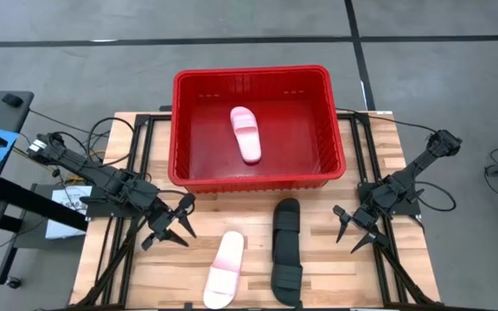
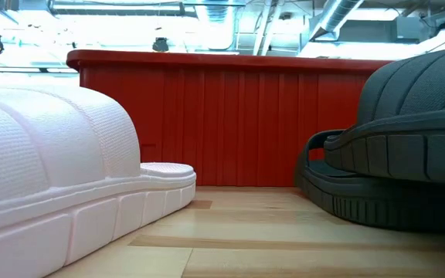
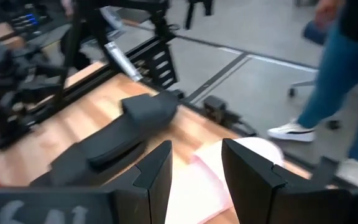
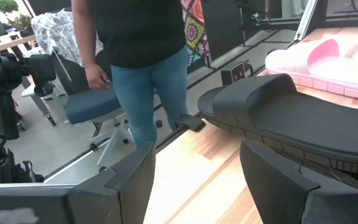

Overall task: Pick and place slides into bin
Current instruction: Put the pink slipper in the red bin

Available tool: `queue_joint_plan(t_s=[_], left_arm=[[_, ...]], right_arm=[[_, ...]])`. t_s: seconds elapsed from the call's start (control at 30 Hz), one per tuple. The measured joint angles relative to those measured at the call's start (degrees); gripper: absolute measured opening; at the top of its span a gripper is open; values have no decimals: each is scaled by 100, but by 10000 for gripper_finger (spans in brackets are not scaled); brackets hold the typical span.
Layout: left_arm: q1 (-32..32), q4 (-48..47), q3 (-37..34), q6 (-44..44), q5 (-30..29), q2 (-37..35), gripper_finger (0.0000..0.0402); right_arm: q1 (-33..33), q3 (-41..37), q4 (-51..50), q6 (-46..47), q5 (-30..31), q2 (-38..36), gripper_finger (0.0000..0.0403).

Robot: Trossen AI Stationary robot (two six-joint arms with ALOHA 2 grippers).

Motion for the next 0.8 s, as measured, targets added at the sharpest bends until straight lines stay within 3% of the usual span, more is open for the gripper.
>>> queue_joint_plan(t_s=[0.3, 0.8], left_arm=[[0, 291, 7, 304, -418, 0, 132], [-2, 47, 592, 532, -371, 421, 132]], right_arm=[[1, 0, 1, 0, 0, -1, 226], [2, 0, 2, 0, 0, 0, 226]])
